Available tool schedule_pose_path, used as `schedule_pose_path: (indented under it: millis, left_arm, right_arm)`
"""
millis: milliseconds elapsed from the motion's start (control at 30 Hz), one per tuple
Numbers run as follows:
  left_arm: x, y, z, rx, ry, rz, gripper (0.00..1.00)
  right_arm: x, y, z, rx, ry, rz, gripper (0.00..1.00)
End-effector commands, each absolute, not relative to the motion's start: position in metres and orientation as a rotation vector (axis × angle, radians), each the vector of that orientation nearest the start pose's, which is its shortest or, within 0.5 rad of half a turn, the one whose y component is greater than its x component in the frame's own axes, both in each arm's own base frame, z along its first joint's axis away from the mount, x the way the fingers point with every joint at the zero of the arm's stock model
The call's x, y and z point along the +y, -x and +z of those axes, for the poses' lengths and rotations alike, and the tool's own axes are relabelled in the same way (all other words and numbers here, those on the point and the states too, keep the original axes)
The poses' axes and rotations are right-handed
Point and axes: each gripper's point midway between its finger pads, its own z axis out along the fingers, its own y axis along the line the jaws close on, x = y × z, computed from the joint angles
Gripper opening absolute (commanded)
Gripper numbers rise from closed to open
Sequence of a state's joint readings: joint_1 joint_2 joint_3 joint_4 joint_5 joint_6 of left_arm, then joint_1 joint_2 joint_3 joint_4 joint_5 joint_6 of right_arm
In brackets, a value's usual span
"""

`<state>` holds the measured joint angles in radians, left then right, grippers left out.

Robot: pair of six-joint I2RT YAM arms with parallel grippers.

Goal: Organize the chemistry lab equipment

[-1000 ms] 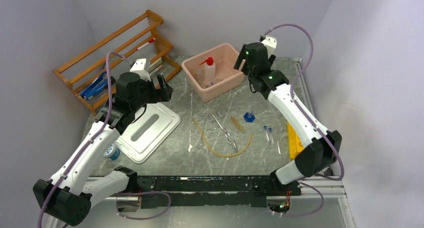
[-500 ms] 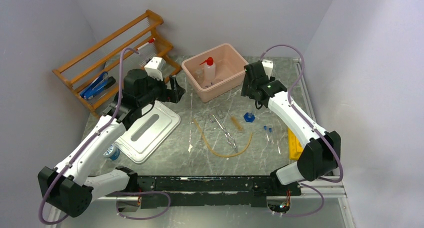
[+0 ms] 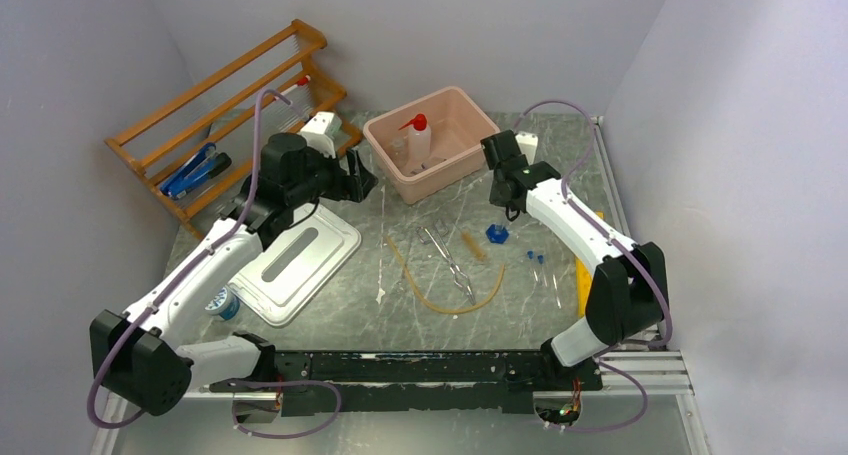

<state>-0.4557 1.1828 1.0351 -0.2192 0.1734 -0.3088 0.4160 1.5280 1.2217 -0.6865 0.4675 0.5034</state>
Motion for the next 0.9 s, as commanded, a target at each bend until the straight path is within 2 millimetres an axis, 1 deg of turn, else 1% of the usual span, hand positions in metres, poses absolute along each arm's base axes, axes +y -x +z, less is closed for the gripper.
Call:
schedule_pose_path:
  millis: [0,67,200,267,300,400,433,533,667,767,833,867]
  left_arm:
    - [-0.219,-0.335,0.282,1.891,-0.261,-0.714,0.86]
    - [-0.226,-0.335,0.283,1.876,-0.291,-0.745,0.85]
    - [-0.244,-0.332,0.289,1.832,-0.346,-0.819,0.89]
    - [-0.255,-0.332,0.29,1.812,-0.375,-0.844,0.95]
    - [-0.264,-0.329,0.292,1.797,-0.424,-0.869,0.97]
    - [-0.286,-0.325,0.294,1.772,-0.538,-0.898,0.97]
    - [-0.293,-0.324,0.295,1.764,-0.569,-0.914,0.97]
    - [-0.315,-0.32,0.303,1.714,-0.646,-0.981,0.92]
    - [-0.339,-0.314,0.3,1.706,-0.718,-1.075,0.89]
    - [-0.359,-0.296,0.303,1.671,-0.834,-1.215,0.83]
    - [-0.365,-0.287,0.3,1.668,-0.895,-1.25,0.78]
    - [-0.367,-0.282,0.299,1.661,-0.927,-1.263,0.76]
  right_arm:
    - [0.092,-0.36,0.144,2.429,-0.246,-0.157,0.18]
    - [0.095,-0.362,0.151,2.425,-0.217,-0.116,0.13]
    - [0.101,-0.367,0.174,2.402,-0.16,-0.025,0.11]
    - [0.108,-0.368,0.188,2.387,-0.119,0.05,0.1]
    - [0.113,-0.368,0.195,2.378,-0.095,0.091,0.1]
    - [0.128,-0.364,0.221,2.333,-0.001,0.219,0.1]
    - [0.136,-0.361,0.229,2.32,0.047,0.289,0.1]
    - [0.159,-0.349,0.249,2.269,0.184,0.465,0.1]
    - [0.194,-0.328,0.274,2.172,0.356,0.735,0.1]
    - [0.216,-0.313,0.292,2.093,0.43,0.926,0.1]
    - [0.23,-0.302,0.302,2.042,0.47,1.064,0.1]
    - [0.236,-0.3,0.308,2.008,0.479,1.123,0.1]
